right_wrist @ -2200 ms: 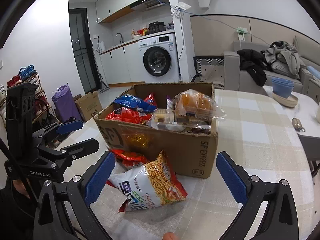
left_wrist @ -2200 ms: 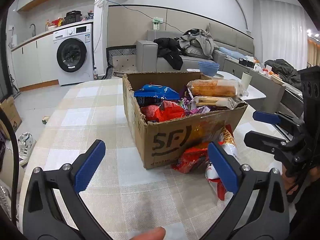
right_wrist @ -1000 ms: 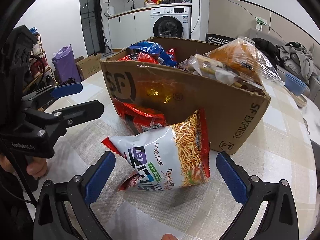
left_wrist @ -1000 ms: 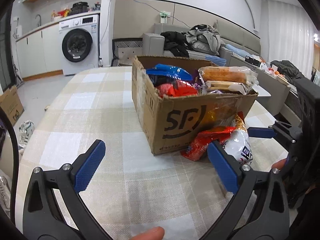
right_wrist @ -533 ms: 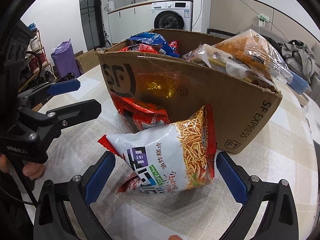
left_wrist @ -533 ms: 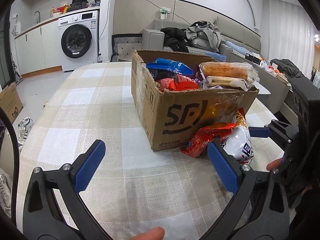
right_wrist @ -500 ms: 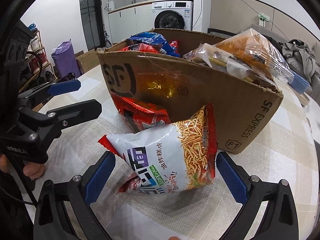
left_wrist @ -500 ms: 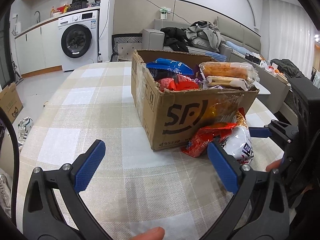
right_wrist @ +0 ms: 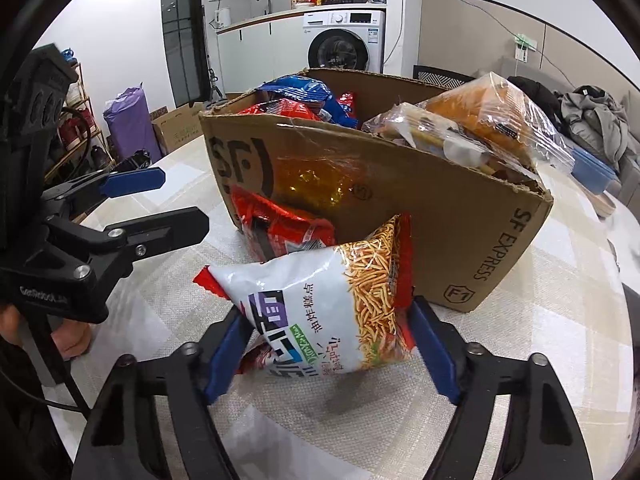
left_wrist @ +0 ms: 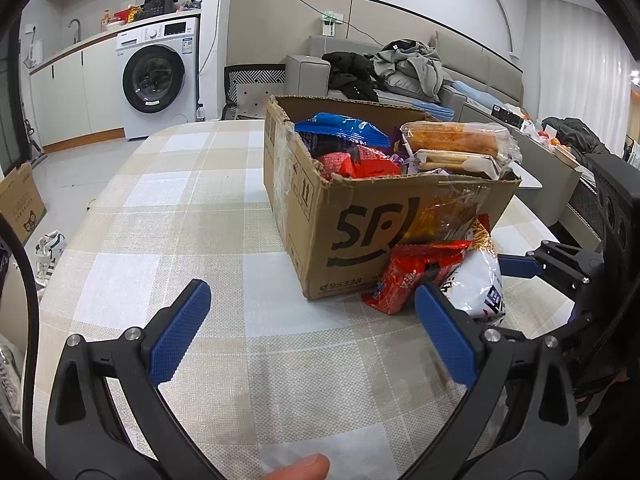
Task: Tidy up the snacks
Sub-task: 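Grasp the white noodle snack bag with right tool while left tool grasps the red pack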
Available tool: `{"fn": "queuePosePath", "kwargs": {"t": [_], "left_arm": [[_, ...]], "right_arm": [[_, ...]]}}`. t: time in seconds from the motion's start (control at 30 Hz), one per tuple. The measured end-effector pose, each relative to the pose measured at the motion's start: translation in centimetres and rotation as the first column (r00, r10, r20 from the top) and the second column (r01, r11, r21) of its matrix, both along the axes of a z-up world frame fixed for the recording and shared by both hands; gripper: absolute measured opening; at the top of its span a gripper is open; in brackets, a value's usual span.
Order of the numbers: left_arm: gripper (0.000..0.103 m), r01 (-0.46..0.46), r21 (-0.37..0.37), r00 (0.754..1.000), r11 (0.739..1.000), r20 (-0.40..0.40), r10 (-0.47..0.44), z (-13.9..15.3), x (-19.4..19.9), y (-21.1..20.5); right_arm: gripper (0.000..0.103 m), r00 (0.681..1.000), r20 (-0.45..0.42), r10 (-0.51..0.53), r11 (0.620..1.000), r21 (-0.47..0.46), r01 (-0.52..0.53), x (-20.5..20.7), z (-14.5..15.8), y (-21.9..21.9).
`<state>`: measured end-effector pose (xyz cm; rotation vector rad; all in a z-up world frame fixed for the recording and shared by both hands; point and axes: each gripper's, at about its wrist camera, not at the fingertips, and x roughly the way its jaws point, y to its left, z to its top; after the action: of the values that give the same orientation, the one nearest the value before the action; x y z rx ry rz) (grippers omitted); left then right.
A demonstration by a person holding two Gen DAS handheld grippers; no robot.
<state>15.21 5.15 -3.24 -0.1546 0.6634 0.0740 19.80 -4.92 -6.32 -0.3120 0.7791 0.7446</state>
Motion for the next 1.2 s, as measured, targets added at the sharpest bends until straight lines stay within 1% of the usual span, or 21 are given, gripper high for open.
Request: {"fn": "queuePosePath", "kwargs": {"t": [0.2, 0.4, 0.73, 0.83, 1.03, 1.17, 1.2], "left_arm": [[0.102, -0.013, 0.004, 1.0, 1.0, -0.005, 0.013, -0.2, 0.1, 0.2], [0.102, -0.016, 0.008, 1.0, 1.0, -0.007, 0.016, -0.2, 0.2, 0.2], [0.102, -0.017, 0.007, 1.0, 1.0, -0.012, 0.017, -0.3, 0.3, 0.3], [0.102, -0.018, 0.008, 1.0, 1.0, -0.009, 0.018, -0.4, 0.3, 0.3], [0.102, -0.016, 0.009, 1.0, 1.0, -0.009, 0.016, -0.4, 0.4, 0.2], [0.102, -0.011, 0.021, 1.0, 1.0, -0.004, 0.011, -0.4, 0.3, 0.0], [0.102, -0.009, 0.029, 1.0, 1.0, -0.003, 0.009, -0.4, 0.4, -0.1]], "right_arm": [[0.071, 1.0, 0.014, -0.002, 1.0, 0.005, 0.002, -0.7, 0.3, -0.4], [0.065, 1.0, 0.02, -0.011, 0.999, 0.047, 0.01, -2.0, 1.1, -1.8], [0.063, 1.0, 0.018, -0.012, 0.999, 0.051, 0.011, -2.2, 1.1, -2.8], [0.063, 1.0, 0.012, -0.011, 0.998, 0.067, 0.01, -1.9, 1.4, -2.9], [0.063, 0.999, -0.003, -0.032, 0.993, 0.11, 0.032, -1.9, 1.8, -4.7], [0.056, 0.999, -0.02, -0.045, 0.988, 0.149, 0.048, -1.8, 2.1, -6.1], [0.056, 0.999, -0.023, -0.049, 0.986, 0.159, 0.052, -1.8, 2.3, -6.5]]}}
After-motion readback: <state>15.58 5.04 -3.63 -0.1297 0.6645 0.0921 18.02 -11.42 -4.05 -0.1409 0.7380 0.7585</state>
